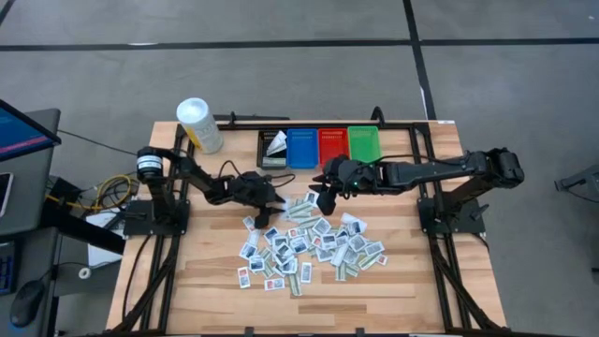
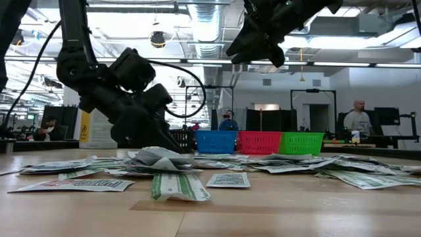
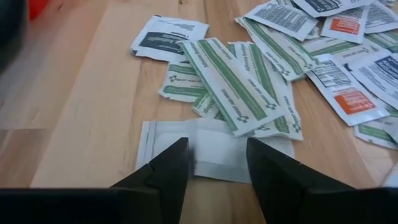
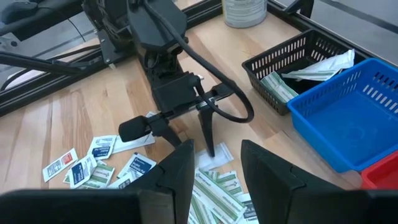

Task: Pick & Place First Aid Supplies
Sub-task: Put the green bandage pack in the black bin

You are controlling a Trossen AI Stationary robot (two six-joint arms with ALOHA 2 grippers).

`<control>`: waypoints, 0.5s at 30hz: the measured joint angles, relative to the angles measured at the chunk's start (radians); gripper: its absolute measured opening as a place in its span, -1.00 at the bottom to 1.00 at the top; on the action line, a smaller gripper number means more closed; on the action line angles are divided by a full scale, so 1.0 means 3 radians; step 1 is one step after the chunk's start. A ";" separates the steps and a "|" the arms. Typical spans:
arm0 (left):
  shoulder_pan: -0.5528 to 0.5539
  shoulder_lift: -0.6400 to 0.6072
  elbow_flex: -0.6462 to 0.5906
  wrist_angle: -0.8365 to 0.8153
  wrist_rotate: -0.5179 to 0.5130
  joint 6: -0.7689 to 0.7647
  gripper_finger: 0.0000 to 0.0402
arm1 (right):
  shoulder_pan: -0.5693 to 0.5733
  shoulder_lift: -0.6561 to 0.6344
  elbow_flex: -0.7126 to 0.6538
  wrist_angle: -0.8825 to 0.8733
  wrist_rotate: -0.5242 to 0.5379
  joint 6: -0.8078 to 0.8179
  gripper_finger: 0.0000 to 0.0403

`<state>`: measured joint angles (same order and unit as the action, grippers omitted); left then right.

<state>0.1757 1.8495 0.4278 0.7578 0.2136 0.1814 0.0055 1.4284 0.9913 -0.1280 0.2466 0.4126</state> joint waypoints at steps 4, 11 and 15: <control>0.0000 -0.0005 -0.0003 -0.0001 -0.0004 0.0004 -0.35 | 0.0000 0.0000 0.0000 0.0001 0.0049 -0.0001 -0.37; 0.0000 -0.0003 -0.0005 0.0000 0.0003 -0.0028 -0.62 | 0.0000 0.0000 0.0000 0.0001 0.0056 -0.0001 -0.37; 0.0000 -0.0061 -0.0014 -0.0031 -0.0002 -0.0099 -0.72 | 0.0000 0.0000 0.0000 0.0002 0.0056 -0.0001 -0.37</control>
<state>0.1757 1.8312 0.4236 0.7486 0.2130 0.1516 0.0055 1.4284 0.9913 -0.1273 0.2634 0.4122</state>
